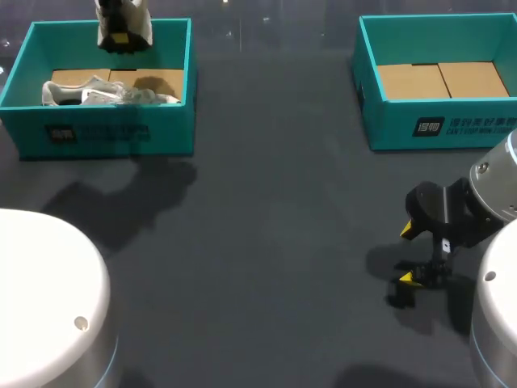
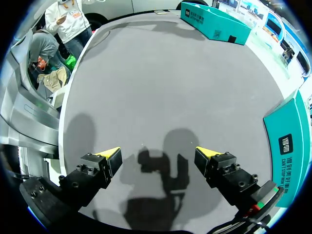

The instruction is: Take the shoe out of the shoebox, open the shoe tongue, remove and reinsert the insole, then place the shoe into the shoebox

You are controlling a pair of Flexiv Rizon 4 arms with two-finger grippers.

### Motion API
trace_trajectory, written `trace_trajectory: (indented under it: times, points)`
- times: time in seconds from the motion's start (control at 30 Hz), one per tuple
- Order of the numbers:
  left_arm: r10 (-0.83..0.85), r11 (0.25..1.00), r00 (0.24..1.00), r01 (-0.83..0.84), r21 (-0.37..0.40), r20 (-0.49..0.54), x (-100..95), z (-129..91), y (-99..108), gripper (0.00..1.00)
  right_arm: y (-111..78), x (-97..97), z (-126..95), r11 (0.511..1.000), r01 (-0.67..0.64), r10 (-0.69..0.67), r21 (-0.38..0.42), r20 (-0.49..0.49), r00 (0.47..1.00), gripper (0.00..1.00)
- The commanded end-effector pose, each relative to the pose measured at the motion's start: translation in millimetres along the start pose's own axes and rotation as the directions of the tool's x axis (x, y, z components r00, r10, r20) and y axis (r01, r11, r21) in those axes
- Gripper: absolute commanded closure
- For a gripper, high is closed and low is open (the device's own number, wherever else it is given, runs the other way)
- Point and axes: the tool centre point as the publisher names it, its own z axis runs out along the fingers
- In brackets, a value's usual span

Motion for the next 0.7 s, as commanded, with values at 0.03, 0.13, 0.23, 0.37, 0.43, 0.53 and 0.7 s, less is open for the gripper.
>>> trace_trajectory:
  times: [0.03, 0.13, 0.23, 0.37, 0.43, 0.53, 0.7]
  points:
    - [-0.001, 1.000, 0.999, 0.001, 0.001, -0.034, -15.0, -8, 3, 1.00, -0.5, 1.9, -1, 1.000, 0.000, 0.000, 0.001, 0.003, 1.000, 0.00]
    - [-0.001, 1.000, 0.999, 0.001, 0.001, -0.034, -15.0, -8, 3, 1.00, -0.5, 1.9, -1, 1.000, 0.000, 0.000, 0.001, 0.003, 1.000, 0.00]
    - [-0.001, 1.000, 0.999, 0.001, 0.001, -0.034, -15.0, -8, 3, 1.00, -0.5, 1.9, -1, 1.000, 0.000, 0.000, 0.001, 0.003, 1.000, 0.00]
    - [-0.001, 1.000, 0.999, 0.001, 0.001, -0.034, -15.0, -8, 3, 1.00, -0.5, 1.9, -1, 1.000, 0.000, 0.000, 0.001, 0.003, 1.000, 0.00]
    - [-0.018, 1.000, 0.999, 0.018, 0.005, -0.030, -27.7, -9, 11, 1.00, -0.5, 1.9, -1, 1.000, 0.000, 0.000, 0.001, 0.003, 1.000, 0.00]
    - [-0.025, 1.000, 0.999, 0.026, 0.013, -0.029, -51.7, -11, 32, 1.00, -0.5, 1.9, -1, 1.000, 0.000, 0.000, 0.001, 0.003, 1.000, 0.00]
    - [-0.022, 0.999, 0.999, 0.022, 0.023, -0.033, -101.4, -8, 73, 1.00, -0.5, 1.9, -1, 1.000, 0.000, 0.000, 0.001, 0.003, 1.000, 0.00]
